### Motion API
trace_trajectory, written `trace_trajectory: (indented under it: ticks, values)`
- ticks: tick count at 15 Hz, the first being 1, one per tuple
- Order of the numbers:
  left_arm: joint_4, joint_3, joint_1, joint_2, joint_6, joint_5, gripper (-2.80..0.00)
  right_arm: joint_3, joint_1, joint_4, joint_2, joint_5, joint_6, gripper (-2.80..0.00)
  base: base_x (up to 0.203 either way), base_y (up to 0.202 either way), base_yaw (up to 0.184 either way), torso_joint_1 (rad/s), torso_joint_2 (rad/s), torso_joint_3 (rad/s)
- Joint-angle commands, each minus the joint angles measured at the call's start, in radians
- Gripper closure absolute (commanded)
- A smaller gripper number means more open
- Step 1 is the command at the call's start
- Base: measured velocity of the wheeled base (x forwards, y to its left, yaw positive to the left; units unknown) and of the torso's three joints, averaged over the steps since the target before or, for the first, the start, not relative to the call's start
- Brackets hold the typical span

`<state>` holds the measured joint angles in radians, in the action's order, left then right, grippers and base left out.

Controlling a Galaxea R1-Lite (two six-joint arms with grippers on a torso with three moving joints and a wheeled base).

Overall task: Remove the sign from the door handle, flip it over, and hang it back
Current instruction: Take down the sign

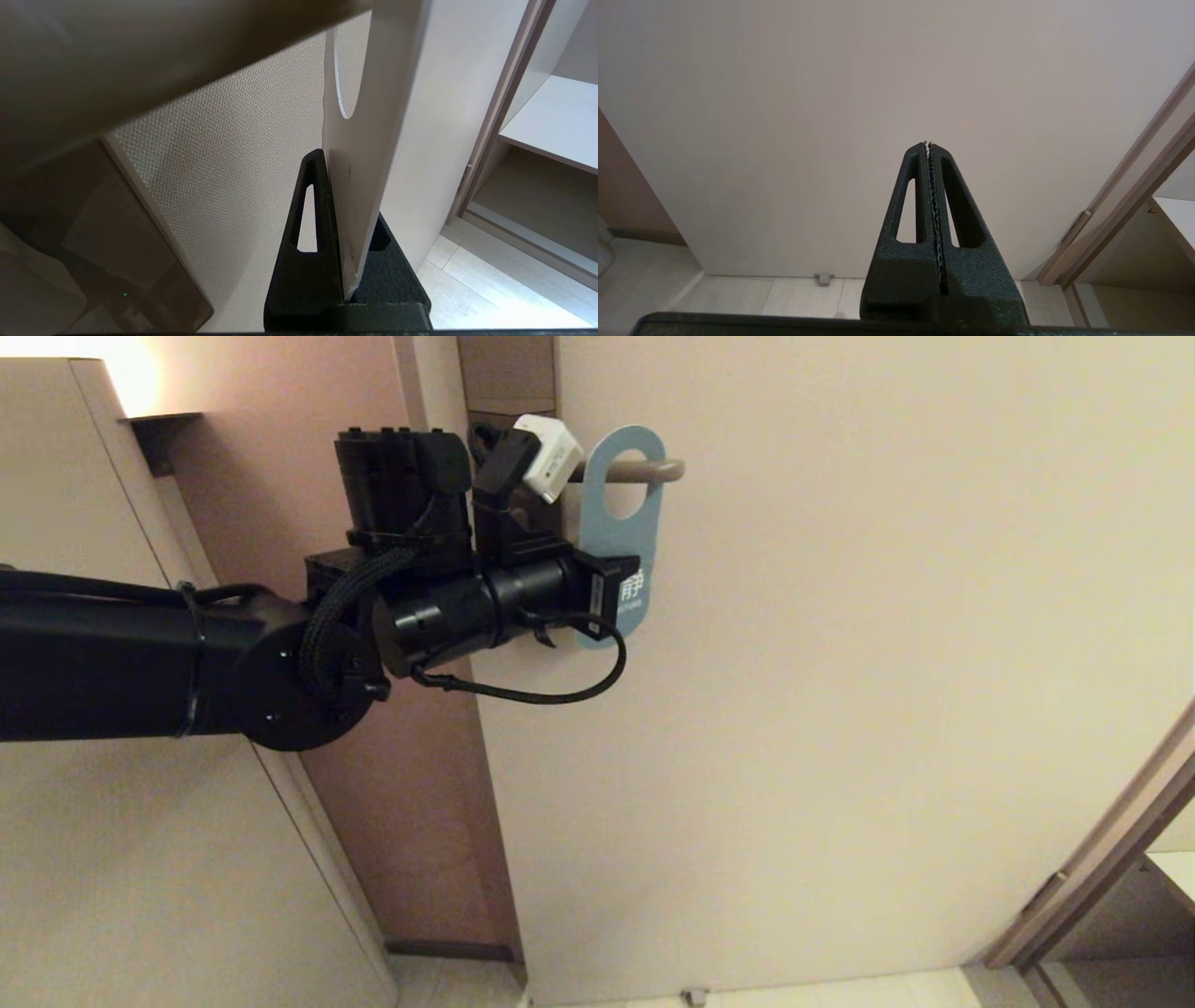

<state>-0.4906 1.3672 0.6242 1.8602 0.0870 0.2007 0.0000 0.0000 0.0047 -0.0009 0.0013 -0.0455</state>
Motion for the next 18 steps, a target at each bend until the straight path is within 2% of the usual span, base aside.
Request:
trace_trajectory:
  ticks: [1,11,18]
  values:
    - [-0.003,0.001,0.005,0.004,0.000,0.000,0.00,0.000,0.000,0.000,0.001,0.000,0.000,0.00,0.000,0.000,0.000,0.000,0.00,0.000]
    - [-0.005,0.067,0.066,0.067,0.000,-0.108,0.00,0.000,0.000,0.000,0.001,0.000,0.000,0.00,0.000,0.000,0.000,0.000,0.00,0.000]
    - [-0.003,0.131,0.082,0.108,0.000,-0.108,0.00,0.000,0.000,0.000,0.001,0.000,0.000,0.00,0.000,0.000,0.000,0.000,0.00,0.000]
